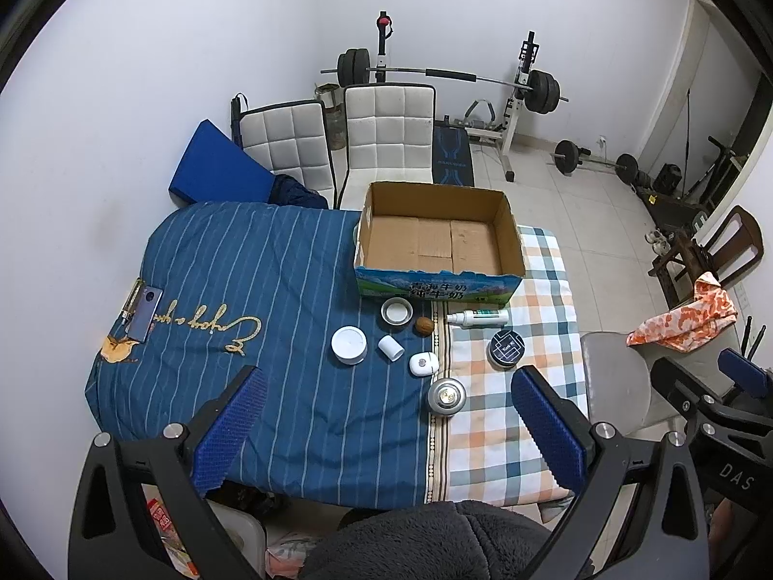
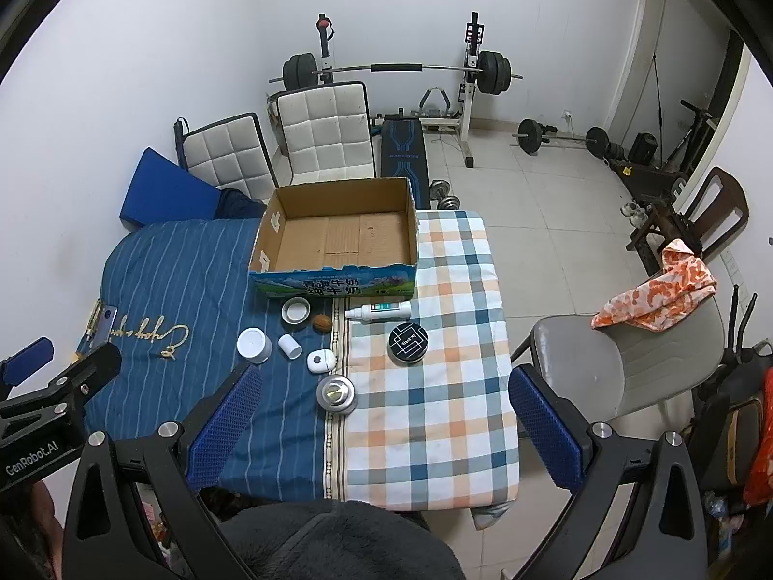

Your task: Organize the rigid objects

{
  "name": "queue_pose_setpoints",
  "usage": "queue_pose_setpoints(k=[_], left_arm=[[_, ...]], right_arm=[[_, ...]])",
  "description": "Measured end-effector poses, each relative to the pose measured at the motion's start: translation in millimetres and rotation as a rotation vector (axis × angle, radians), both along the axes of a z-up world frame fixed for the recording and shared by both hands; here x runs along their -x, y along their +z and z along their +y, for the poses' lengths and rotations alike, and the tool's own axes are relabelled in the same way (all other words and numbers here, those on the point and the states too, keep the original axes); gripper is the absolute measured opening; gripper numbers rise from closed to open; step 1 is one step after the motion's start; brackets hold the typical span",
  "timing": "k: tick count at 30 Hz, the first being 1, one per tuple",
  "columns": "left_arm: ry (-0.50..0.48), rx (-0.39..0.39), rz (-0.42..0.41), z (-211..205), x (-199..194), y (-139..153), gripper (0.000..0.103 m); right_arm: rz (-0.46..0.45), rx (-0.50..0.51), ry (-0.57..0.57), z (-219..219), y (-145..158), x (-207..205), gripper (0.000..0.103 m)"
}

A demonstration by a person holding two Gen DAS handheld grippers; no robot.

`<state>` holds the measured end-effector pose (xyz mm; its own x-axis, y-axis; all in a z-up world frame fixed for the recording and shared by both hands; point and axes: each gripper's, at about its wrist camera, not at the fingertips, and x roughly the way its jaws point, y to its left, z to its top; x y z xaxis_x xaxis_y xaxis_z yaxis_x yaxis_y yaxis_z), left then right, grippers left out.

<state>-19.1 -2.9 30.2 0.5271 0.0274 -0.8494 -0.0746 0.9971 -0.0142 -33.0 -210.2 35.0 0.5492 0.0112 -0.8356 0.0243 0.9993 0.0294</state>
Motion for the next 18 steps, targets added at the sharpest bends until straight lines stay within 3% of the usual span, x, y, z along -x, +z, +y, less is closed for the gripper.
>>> queue_pose_setpoints(k=[7, 11, 14, 18], left_arm=[[-0.001, 0.006, 0.013, -4, -3, -4, 0.103], [0.002, 0.008, 0.033, -4, -12, -17, 0.103], [0.015, -0.011, 0.049, -2, -23, -35, 0.103], [0.054, -0.025, 0.121, 12, -47, -82, 0.103]], right_arm=[[0.009, -0.006, -0.001, 0, -3, -1, 0.103], [0.051, -0.022, 0.002, -2, -18, -13, 0.103], [0.111, -0.029, 0.01, -2, -48, -31, 0.103], [0.24, -0.044, 0.008, 0, -111, -67, 0.103]])
